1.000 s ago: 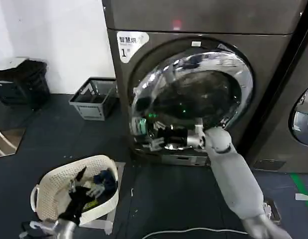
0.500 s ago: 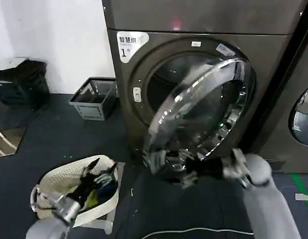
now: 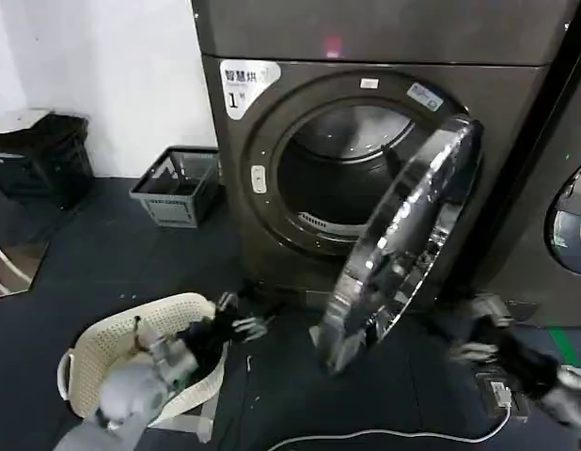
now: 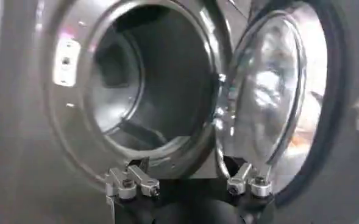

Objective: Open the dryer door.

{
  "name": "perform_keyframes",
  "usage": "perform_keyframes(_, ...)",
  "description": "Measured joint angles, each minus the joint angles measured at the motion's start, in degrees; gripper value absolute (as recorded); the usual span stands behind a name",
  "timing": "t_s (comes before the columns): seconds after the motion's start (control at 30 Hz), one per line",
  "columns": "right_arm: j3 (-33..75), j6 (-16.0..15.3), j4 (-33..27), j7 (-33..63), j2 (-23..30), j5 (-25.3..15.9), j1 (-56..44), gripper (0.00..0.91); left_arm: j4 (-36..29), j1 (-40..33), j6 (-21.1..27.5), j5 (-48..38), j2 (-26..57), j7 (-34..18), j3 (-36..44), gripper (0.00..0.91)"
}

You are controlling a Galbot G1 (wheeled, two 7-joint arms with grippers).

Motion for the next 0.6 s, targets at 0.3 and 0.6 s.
perform_keyframes(0.3,10.1,-2.12,0.44,30.02,-1.56,5.31,-1.74,0.907,3.2,-14.22,-2.78,-4.22,0.37,1.78,16.24,0.907)
perform_keyframes(0.6,21.04,-3.81,-3.9,49.65,-7.57,-3.68,-0.95,0.907,4.96,-24.07,-4.21,-5.93,-1.83,3.37,29.31,0.907)
